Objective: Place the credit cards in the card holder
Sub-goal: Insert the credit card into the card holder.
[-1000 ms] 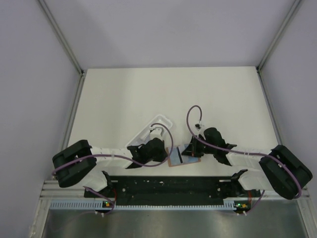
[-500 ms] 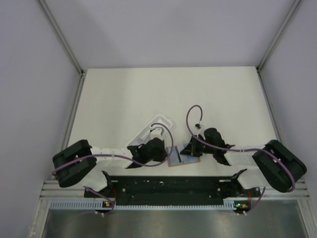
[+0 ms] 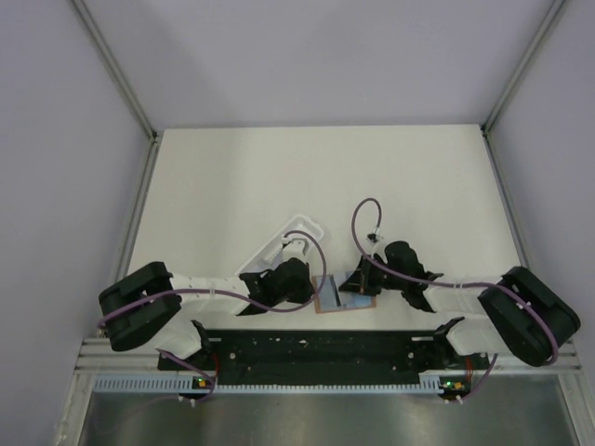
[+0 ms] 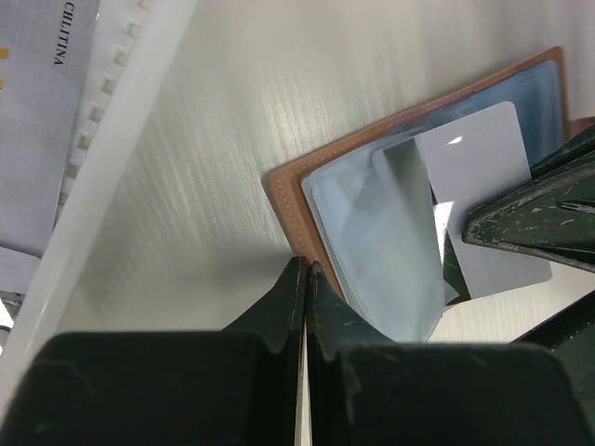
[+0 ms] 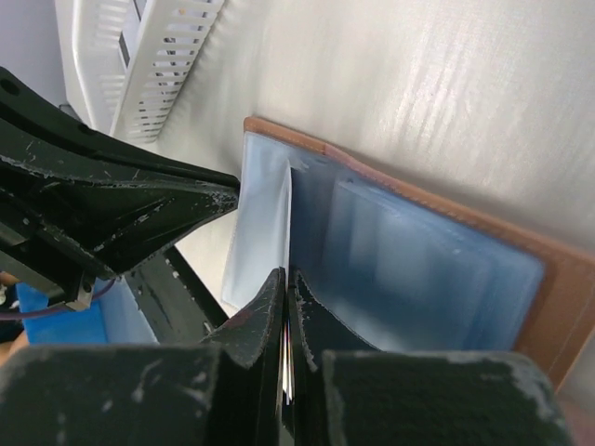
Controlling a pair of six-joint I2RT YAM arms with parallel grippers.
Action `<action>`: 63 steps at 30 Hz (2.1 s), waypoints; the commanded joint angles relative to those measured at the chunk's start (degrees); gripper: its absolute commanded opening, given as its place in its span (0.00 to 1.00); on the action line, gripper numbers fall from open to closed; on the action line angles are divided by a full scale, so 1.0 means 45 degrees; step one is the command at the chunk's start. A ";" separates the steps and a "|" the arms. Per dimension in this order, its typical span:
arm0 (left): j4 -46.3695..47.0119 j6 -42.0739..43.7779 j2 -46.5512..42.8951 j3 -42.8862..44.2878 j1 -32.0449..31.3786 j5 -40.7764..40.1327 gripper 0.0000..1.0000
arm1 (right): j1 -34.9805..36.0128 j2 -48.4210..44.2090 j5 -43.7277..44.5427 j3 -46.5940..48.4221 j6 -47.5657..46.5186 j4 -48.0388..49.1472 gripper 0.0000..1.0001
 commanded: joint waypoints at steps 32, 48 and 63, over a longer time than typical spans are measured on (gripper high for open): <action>0.0285 -0.0064 0.0172 0.0301 -0.0070 0.0280 0.00 | -0.0209 -0.3903 0.2262 -0.0620 -0.0207 -0.1842 0.00; 0.0285 -0.0045 0.0172 0.0340 -0.0070 0.0260 0.00 | -0.0522 -0.2808 0.1578 -0.0934 0.0166 -0.0452 0.00; 0.0265 -0.0006 0.0211 0.0379 -0.0070 0.0260 0.00 | -0.0522 -0.1598 0.0797 -0.1070 0.0459 0.0582 0.00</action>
